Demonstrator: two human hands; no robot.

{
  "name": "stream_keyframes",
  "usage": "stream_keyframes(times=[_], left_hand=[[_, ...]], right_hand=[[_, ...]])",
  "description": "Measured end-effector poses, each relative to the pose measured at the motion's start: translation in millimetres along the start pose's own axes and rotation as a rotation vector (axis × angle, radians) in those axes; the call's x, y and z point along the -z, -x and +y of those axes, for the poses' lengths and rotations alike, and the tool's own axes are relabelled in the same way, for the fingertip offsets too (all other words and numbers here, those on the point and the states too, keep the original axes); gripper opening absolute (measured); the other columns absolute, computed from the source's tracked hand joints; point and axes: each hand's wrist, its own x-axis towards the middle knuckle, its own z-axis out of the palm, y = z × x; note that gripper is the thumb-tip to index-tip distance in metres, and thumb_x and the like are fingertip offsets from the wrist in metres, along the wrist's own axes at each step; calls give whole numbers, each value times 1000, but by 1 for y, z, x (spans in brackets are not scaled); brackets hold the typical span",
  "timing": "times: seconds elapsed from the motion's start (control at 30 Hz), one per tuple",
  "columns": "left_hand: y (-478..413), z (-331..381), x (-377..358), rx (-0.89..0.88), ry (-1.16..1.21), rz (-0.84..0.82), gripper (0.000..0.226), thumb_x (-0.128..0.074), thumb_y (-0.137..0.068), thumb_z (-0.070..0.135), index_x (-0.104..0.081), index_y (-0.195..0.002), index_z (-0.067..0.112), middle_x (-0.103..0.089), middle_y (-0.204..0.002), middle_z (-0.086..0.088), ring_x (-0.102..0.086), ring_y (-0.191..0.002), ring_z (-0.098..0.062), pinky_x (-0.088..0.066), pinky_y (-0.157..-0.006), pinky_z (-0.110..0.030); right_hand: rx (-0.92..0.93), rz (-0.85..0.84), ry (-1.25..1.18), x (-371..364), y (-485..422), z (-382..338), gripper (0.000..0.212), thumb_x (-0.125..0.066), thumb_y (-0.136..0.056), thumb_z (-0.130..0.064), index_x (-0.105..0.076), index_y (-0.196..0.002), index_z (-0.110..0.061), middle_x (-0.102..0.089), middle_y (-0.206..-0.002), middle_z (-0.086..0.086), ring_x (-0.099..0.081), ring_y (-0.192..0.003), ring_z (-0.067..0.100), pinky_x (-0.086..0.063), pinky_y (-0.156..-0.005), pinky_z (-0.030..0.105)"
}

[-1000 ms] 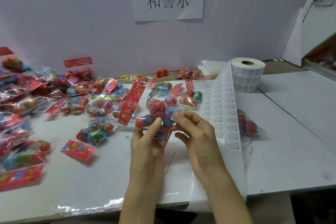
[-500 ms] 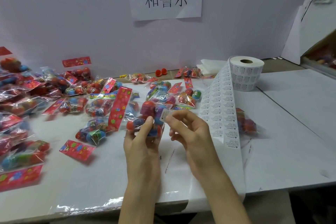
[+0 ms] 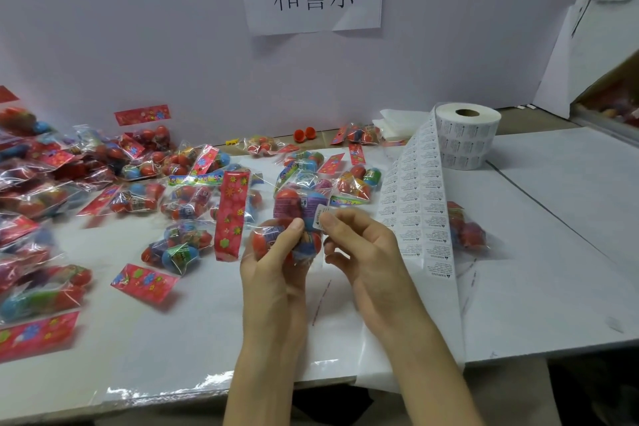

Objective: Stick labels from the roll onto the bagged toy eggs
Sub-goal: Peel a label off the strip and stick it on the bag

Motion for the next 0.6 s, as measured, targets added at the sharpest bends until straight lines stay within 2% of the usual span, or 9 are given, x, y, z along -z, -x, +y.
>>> stream_keyframes(times=[0.17,0.3,0.43,0.5,0.6], left_hand=[[-5,0,3,28,36,104,43,-71,-86,6,-65,-128,1,-75,-109,-14,-74,-96,-23,-61,-73,-25],[-2,1,2,23,1,34,49,-74,-77,12,-65,-125,2,-76,-105,-13,-73,-95,-23,-61,-75,-26],[0,1,1,21,-31,-20,60,-73,-78,13,-57,-132,-7,-74,-106,-15,-73,-95,-24,-61,-77,-26],[0,2,1,20,-48,-28,63,-73,-77,13,-55,-133,-7,-74,-107,-16,-72,-95,-24,-60,-78,-27],[1,2,0,30,-63,-27,63,-73,-77,13,-55,-134,-6,-74,-108,-16,-72,-97,-25,-58,-83,-30]], right_hand=[[51,-98,-38,0,1,-1,11,-81,-74,-35,-76,-76,-25,-65,-77,-7,-52,-64,8,-47,-67,20],[42,-29,34,0,0,0,5,-79,-77,-31,-77,-76,-27,-66,-73,-9,-53,-64,5,-45,-67,22],[17,33,83,1,-1,1,11,-82,-75,-35,-76,-77,-26,-66,-73,-8,-51,-62,6,-45,-68,26],[8,53,86,1,-1,2,15,-85,-74,-36,-77,-78,-25,-67,-74,-8,-50,-61,7,-45,-68,27],[-1,88,74,1,-2,3,12,-81,-74,-35,-77,-77,-25,-66,-73,-7,-48,-60,8,-45,-66,26]])
